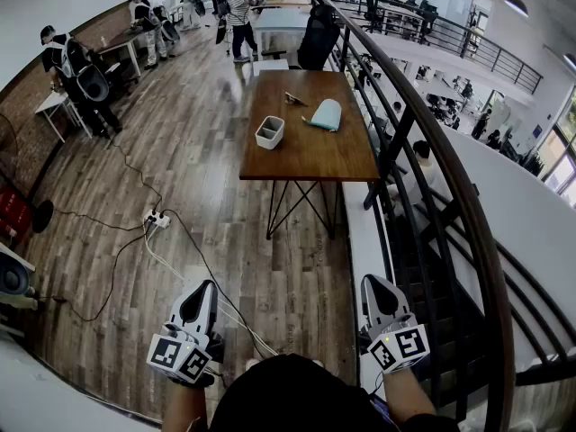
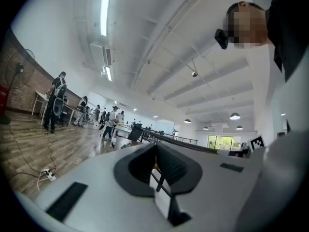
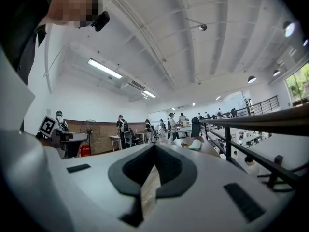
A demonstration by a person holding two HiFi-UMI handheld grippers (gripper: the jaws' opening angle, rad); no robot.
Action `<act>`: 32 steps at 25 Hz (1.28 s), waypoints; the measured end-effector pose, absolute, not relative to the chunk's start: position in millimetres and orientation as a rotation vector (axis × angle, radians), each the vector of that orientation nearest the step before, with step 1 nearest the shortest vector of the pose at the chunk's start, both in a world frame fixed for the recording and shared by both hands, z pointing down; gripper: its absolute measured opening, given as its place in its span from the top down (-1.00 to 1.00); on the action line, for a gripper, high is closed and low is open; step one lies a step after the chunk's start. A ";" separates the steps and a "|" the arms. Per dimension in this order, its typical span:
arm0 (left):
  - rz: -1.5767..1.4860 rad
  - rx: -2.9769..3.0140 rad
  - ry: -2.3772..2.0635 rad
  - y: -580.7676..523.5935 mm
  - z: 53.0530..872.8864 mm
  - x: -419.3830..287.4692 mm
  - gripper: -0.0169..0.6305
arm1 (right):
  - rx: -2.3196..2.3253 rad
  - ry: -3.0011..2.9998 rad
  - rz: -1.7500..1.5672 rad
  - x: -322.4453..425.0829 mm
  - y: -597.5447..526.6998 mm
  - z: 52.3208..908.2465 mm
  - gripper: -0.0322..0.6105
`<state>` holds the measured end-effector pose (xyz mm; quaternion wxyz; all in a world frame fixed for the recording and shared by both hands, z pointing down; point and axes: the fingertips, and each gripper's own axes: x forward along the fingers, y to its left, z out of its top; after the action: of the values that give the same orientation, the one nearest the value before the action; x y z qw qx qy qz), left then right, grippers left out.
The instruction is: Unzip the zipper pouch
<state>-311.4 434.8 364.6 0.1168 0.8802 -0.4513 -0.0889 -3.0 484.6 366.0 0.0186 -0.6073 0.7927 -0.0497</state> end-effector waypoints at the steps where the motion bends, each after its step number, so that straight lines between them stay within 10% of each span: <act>1: -0.254 2.572 -1.331 437.0 365.4 -317.2 0.90 | -1.880 2.459 -0.162 -6.3 485.2 368.4 0.92; 25: -0.262 2.613 -1.294 457.1 358.4 -336.2 0.90 | -1.755 2.436 -0.156 -47.7 492.5 354.1 0.91; 32: -0.301 2.618 -1.331 459.9 342.6 -362.5 0.18 | -1.725 2.400 -0.106 -72.5 497.8 337.2 -0.07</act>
<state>-362.5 459.9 342.6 0.0948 0.8828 -0.4488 -0.1015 -72.5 497.8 337.2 0.0921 -0.5807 0.8081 -0.0358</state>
